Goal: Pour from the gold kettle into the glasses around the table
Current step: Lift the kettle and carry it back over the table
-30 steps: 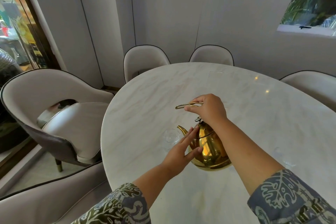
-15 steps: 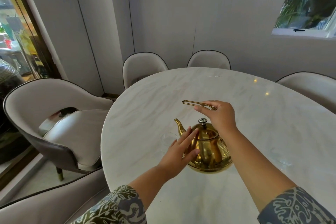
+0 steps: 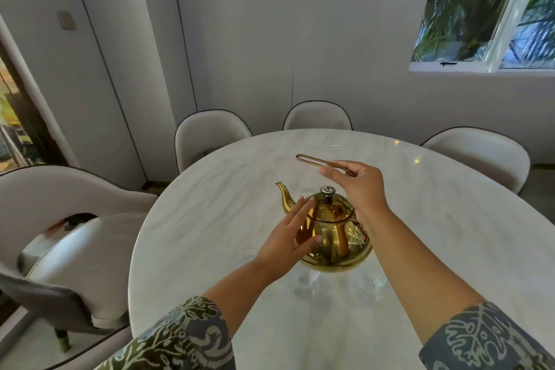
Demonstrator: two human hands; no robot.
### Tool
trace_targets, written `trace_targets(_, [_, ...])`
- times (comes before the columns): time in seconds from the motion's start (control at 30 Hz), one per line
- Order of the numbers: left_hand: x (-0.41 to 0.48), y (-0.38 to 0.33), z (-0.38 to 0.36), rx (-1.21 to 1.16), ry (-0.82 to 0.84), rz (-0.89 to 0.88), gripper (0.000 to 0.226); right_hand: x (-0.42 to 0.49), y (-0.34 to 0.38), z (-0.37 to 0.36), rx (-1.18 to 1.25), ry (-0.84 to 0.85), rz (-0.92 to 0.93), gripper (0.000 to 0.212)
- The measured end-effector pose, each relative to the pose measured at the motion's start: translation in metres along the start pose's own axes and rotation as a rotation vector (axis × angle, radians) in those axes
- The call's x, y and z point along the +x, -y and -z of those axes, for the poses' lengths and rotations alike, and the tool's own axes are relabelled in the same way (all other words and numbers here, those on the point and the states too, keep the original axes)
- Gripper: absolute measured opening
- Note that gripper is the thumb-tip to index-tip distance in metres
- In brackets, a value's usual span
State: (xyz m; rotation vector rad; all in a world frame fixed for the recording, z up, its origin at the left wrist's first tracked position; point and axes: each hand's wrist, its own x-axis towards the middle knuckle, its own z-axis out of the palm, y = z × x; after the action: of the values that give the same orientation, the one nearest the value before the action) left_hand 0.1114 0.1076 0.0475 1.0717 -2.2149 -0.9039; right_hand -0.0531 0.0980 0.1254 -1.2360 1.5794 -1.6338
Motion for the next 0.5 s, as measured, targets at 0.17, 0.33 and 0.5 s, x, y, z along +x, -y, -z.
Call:
trace_targets(0.17, [0.048,0.003,-0.001,0.105,0.032,0.024,0.075,0.035,-0.013,0.005,-0.016,0.016,0.011,0.044])
trace_targets(0.33, [0.091,0.022,-0.011,0.231,0.06,0.049,0.078,0.065,-0.043,0.007,-0.035,0.016,0.009,0.044])
trace_targets(0.5, [0.12,0.038,-0.032,0.354,0.082,0.081,0.081,0.086,-0.078,0.008,-0.042,0.036,0.004,0.039])
